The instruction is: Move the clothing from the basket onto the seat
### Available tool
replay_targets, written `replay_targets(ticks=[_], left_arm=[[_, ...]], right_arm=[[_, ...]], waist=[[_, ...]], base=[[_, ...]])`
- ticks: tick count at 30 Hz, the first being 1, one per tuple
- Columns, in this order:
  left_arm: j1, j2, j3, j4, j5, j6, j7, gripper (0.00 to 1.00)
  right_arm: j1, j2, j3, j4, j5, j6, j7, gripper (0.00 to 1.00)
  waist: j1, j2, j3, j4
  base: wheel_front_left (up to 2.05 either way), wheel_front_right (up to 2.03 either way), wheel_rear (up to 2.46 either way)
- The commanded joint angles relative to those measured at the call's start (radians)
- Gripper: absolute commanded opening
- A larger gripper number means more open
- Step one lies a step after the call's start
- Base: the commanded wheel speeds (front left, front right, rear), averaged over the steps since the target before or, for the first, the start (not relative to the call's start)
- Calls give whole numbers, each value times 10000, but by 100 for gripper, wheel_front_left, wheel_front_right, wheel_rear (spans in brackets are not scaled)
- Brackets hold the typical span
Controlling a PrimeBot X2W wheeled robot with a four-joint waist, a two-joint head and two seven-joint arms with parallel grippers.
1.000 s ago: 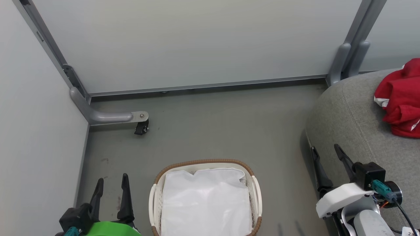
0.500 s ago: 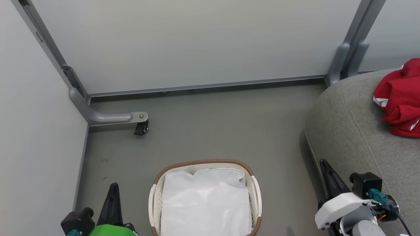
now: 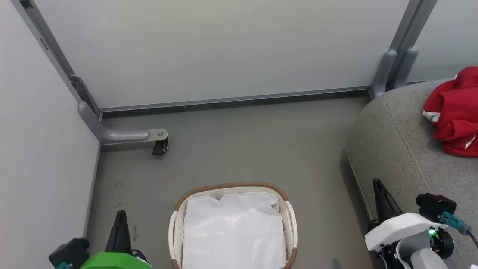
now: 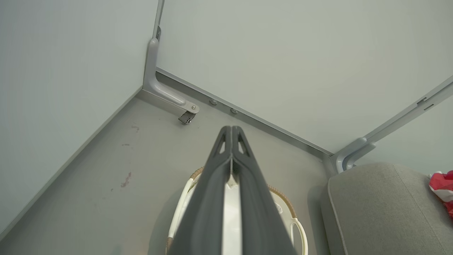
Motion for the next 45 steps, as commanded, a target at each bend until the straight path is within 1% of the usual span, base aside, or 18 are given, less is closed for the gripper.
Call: replay_targets(ticks=[1,22,45], left_arm=[[-332,27,81,-168,-369,-44,85,0],[-684,43,513,-317,-3228,-138,942,0],[-973,56,868,-421,-5564,-213,1652,0]], right_arm=[[-90,-56,-63,-229,439,-2,95,0],[-30,-86,-302,-598,3751,-4,937,0],[17,-111,-505,-889,6461,-6,1644,0]], waist=[[0,0,-4,-4],[0,0,-64,-62],[0,0,-127,-122]], base=[[0,0,0],[0,0,0],[0,0,0]])
